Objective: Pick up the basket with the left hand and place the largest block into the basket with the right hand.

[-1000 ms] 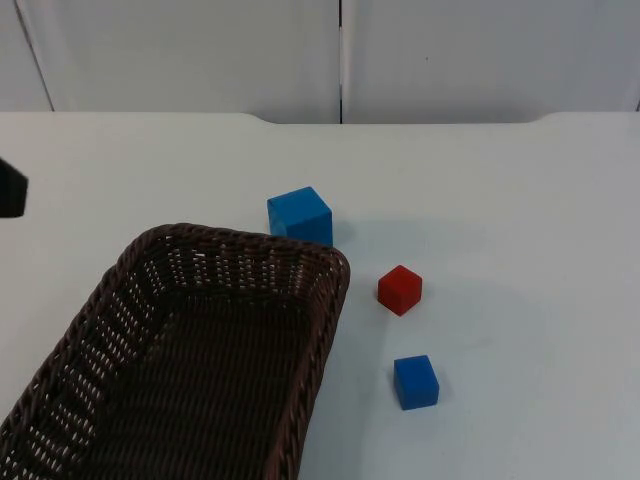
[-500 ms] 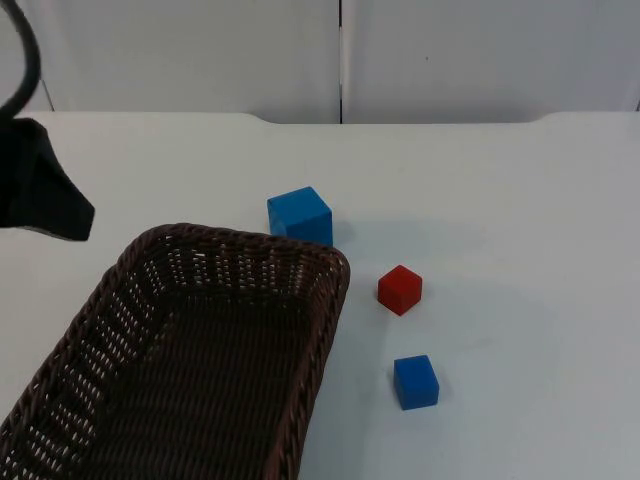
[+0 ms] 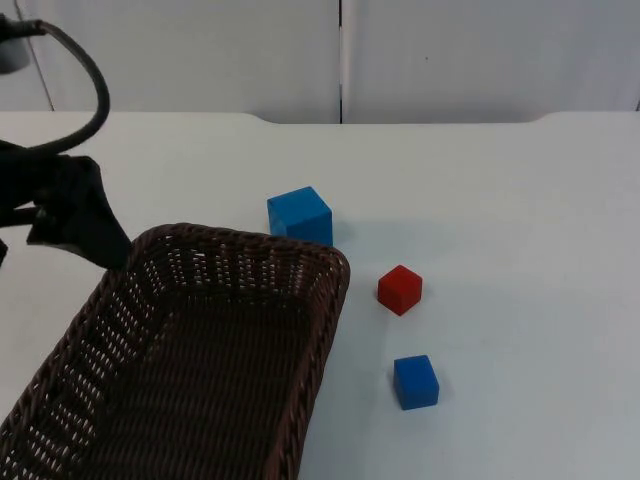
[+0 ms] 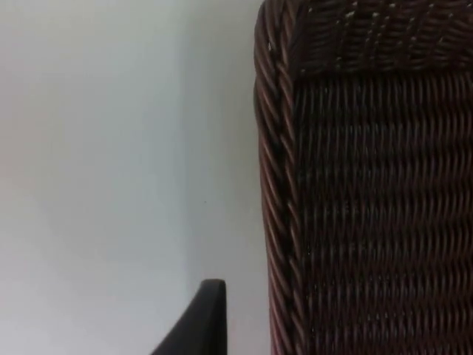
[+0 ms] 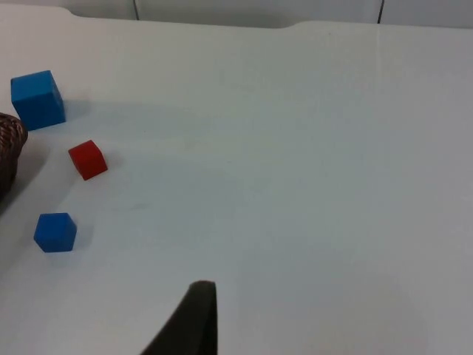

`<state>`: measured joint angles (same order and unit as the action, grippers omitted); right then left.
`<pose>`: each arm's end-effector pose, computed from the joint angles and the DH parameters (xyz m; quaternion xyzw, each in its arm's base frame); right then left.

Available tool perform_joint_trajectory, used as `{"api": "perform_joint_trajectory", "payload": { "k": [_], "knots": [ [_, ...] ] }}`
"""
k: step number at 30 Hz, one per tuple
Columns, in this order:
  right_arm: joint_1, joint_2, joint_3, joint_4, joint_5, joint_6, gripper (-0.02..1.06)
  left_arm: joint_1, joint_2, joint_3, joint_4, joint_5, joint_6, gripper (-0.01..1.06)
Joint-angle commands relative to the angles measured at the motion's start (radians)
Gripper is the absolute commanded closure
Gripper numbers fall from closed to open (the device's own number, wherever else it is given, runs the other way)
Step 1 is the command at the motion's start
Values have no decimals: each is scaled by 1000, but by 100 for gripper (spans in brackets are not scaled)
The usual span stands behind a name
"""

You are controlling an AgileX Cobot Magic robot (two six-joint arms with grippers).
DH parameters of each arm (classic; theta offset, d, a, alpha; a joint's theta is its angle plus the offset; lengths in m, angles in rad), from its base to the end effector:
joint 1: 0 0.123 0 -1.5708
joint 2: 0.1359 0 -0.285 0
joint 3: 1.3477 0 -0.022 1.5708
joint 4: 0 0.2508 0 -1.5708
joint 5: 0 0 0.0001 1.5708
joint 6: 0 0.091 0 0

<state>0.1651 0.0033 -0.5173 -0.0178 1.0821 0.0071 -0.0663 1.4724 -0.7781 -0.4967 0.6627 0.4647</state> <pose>-0.0069 -0.0026 0.2804 -0.0670 0.8525 0.0357 0.5172 0.2576 -0.0439 0.2014 0.0885 0.9691 -0.1463 0.1778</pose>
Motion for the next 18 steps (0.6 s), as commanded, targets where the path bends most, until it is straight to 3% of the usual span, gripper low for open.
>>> {"api": "perform_joint_trajectory", "payload": {
  "k": [1,18],
  "knots": [
    [-1,-3,1,-2,-3,1,-1,-2,27,-8,-25,-1,2,6],
    [-1,-3,1,-2,-3,1,-1,-2,160,-8,-85,-96,4,7]
  ]
}}
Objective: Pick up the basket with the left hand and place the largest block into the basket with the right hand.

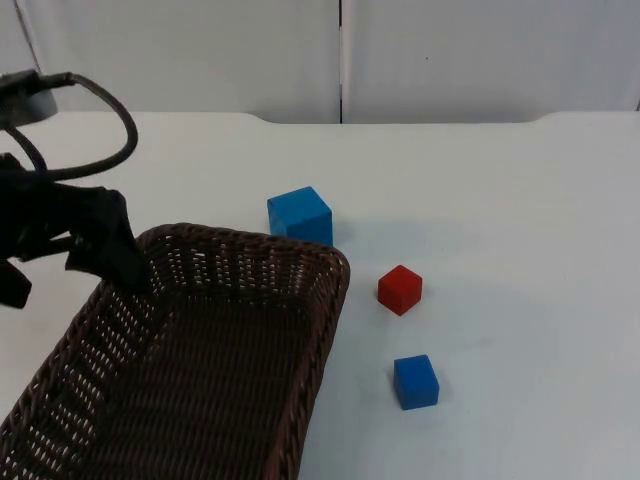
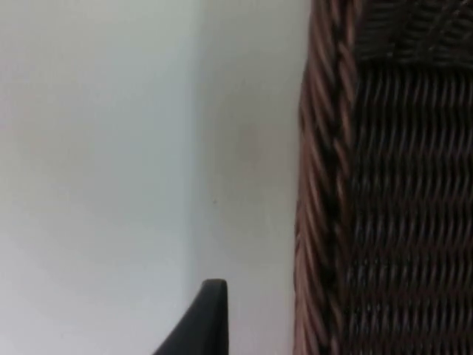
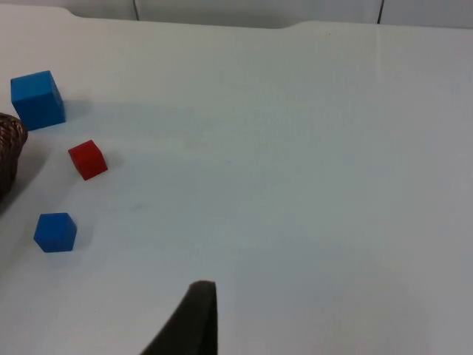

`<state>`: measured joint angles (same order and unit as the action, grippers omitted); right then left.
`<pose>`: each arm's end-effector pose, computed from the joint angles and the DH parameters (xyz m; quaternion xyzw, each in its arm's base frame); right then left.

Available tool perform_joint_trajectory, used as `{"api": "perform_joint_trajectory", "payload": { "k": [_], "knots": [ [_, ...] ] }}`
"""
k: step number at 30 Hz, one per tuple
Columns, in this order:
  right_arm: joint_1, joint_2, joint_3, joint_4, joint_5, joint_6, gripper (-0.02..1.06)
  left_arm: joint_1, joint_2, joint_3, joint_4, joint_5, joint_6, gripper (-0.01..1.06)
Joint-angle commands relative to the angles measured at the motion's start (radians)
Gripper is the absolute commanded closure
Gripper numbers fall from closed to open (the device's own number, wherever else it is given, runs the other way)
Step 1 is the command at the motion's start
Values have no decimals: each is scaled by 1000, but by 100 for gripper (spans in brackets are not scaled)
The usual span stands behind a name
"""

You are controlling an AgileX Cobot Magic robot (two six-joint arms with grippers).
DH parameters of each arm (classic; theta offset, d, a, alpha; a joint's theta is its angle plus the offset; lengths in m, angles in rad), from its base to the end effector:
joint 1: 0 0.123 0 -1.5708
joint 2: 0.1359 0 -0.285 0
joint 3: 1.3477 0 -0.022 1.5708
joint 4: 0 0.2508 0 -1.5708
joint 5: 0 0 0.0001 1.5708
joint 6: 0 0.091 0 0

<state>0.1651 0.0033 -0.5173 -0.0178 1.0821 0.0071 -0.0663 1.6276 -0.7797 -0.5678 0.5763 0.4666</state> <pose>-0.0069 -0.0026 0.2804 -0.0670 0.8525 0.0357 0.5172 0.2754 -0.0451 0.1628 0.0432 0.9765 -0.1532 0.1453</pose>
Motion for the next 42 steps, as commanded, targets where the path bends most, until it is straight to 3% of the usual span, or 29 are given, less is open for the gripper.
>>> {"api": "perform_joint_trajectory", "payload": {
  "k": [1,8,31,35,39,40,42],
  "knots": [
    [-1,-3,1,-10,-3,0,-1,-2,14,-6,-12,-7,9,7],
    [-1,-3,1,-58,-3,0,-1,-2,80,-6,-19,18,83,7],
    [-1,-3,3,-54,-3,46,-1,-4,245,-6,-30,11,160,8],
    [-1,-3,3,-54,-3,46,-1,-4,260,-6,-30,7,160,15],
    [-1,-3,3,-54,-3,46,-1,-4,267,-6,-34,-7,156,39],
    [-1,-3,3,-54,-3,46,-1,-4,267,-6,-34,-7,156,39],
    [-1,-3,3,-54,-3,46,-1,-4,269,-6,-60,-9,156,57]
  ]
}}
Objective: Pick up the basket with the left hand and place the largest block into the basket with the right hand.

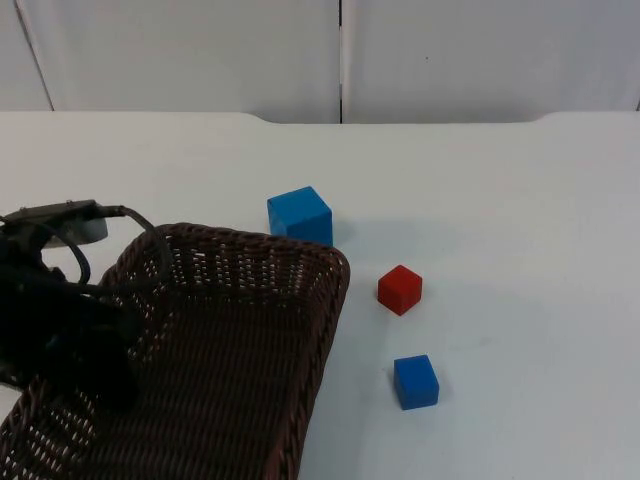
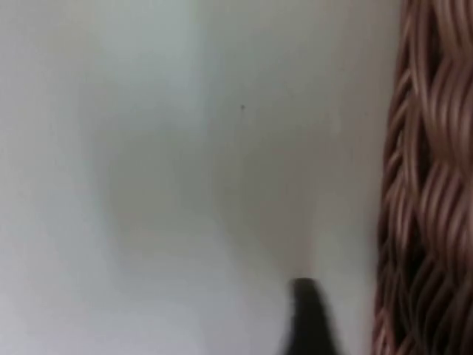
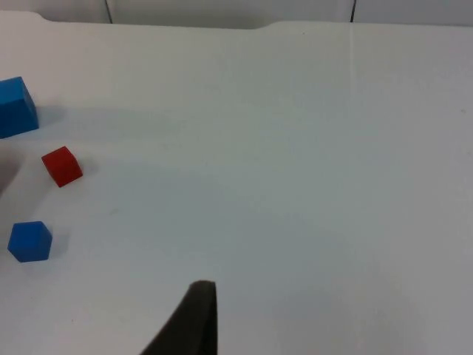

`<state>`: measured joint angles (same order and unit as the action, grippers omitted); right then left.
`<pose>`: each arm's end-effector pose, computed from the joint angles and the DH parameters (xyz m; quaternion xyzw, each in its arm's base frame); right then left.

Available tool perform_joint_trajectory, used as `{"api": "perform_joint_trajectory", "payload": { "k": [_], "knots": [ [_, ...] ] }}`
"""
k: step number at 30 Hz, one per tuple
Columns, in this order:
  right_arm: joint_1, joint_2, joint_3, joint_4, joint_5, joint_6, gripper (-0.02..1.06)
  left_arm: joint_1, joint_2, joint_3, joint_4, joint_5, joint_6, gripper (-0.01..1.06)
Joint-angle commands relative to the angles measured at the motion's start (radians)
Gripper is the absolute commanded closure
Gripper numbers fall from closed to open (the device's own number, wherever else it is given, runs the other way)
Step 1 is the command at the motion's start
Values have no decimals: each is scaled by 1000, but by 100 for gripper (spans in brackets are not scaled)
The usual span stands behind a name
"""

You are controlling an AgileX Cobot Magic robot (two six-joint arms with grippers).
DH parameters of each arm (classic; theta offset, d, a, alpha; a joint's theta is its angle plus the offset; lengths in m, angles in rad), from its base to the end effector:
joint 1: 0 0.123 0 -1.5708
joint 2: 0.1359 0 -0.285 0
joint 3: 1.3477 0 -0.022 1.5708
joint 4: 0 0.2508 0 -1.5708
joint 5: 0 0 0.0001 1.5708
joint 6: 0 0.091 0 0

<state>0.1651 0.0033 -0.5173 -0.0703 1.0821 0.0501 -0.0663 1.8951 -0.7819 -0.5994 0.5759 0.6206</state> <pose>-0.0063 -0.0068 0.2805 -0.0471 0.8533 0.0207 0.5188 0.2774 -0.0465 0.0888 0.0862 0.9837 -0.1550 0.0286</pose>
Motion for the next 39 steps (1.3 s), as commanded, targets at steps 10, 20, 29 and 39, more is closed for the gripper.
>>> {"api": "perform_joint_trajectory", "payload": {
  "k": [10,20,29,39],
  "knots": [
    [-1,-3,3,-2,-3,3,-1,-4,-3,-4,-74,17,2,105],
    [-1,-3,3,-2,-3,3,-1,-4,-164,-4,-188,117,38,105],
    [-1,-3,3,-2,-3,3,-1,-4,-344,-4,-175,198,31,105],
    [-1,-3,3,-2,-3,3,-1,-4,-419,-4,-218,292,-61,105]
  ]
}}
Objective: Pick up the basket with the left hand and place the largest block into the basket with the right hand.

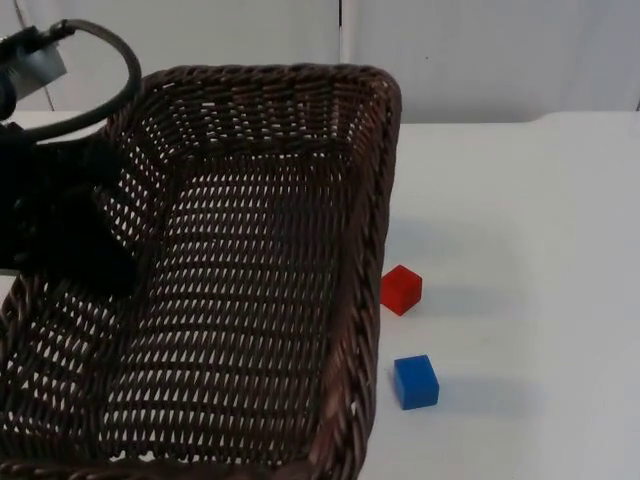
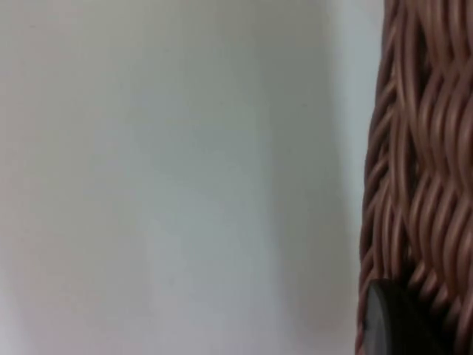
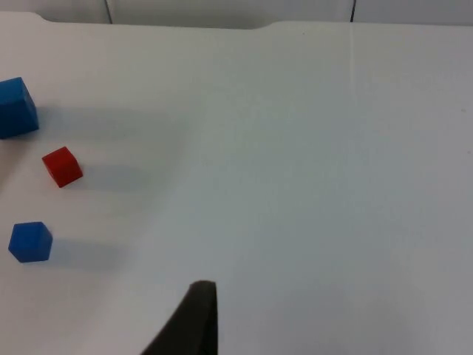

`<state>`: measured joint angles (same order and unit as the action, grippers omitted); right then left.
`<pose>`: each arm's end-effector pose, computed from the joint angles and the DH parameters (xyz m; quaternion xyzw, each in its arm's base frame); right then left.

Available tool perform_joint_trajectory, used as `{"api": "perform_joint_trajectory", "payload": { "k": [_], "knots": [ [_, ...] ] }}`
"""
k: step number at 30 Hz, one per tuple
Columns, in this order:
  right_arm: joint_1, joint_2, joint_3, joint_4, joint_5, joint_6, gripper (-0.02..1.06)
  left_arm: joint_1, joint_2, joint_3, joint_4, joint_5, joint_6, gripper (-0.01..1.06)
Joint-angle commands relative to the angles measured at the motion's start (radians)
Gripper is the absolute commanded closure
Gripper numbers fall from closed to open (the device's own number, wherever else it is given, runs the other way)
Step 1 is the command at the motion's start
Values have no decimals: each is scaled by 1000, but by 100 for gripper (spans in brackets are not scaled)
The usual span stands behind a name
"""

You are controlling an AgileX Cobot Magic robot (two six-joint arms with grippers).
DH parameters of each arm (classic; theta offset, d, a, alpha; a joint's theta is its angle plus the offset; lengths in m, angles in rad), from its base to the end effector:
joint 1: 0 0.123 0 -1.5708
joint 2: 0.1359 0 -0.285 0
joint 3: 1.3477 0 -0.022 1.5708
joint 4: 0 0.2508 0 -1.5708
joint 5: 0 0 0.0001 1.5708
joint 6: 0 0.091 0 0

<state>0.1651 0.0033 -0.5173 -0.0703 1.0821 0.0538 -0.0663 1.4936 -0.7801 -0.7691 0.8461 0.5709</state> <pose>-0.0063 -0.0068 0.2805 -0.0456 0.8534 0.0217 0.5188 0.2492 -0.0641 0.2033 0.0672 0.9527 -0.2721 0.1172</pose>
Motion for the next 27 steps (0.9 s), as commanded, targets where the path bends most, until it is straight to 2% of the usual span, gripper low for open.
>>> {"api": "perform_joint_trajectory", "payload": {
  "k": [1,10,12,14,15,18,27],
  "knots": [
    [-1,-3,3,-2,-3,-1,-1,-4,-20,-6,-50,32,-12,105],
    [-1,-3,3,-2,-3,-1,-1,-4,-28,-6,-50,63,-12,105],
    [-1,-3,3,-2,-3,-1,-1,-4,-28,-6,26,65,-21,105],
    [-1,-3,3,-2,-3,-1,-1,-4,-28,-6,146,59,-164,105],
    [-1,-3,3,-2,-3,-1,-1,-4,-28,-6,146,59,-164,105],
    [-1,-3,3,-2,-3,-1,-1,-4,-28,-6,310,37,-363,105],
    [-1,-3,3,-2,-3,-1,-1,-4,-28,-6,308,33,-370,105]
  ]
}}
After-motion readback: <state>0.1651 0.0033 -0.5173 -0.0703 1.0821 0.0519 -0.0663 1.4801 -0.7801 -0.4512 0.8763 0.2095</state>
